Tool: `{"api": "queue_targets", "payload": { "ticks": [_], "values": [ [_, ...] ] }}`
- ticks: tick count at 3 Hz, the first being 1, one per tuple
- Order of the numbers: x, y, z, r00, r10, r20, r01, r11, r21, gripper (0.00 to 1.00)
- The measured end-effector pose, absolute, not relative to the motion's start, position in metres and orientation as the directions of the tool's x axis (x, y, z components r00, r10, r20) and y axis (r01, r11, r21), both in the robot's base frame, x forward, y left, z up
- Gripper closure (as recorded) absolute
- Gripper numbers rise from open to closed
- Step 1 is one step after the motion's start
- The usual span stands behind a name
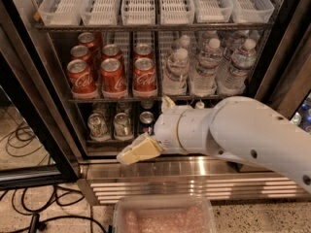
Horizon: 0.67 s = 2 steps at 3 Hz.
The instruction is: Pick coke can from middle shelf of fridge
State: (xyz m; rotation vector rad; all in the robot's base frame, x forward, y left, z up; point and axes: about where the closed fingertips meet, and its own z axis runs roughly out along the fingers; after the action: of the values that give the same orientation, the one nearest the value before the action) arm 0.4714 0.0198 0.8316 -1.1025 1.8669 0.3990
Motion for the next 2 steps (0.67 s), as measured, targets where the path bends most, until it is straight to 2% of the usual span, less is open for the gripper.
{"api": "queue_targets", "payload": {
  "ticks": [2],
  "values": [
    [0.4789,0.0198,0.8225,-0.191,-0.497,-0.846,-0.796,0.583,-0.163,0.0]
  ]
}}
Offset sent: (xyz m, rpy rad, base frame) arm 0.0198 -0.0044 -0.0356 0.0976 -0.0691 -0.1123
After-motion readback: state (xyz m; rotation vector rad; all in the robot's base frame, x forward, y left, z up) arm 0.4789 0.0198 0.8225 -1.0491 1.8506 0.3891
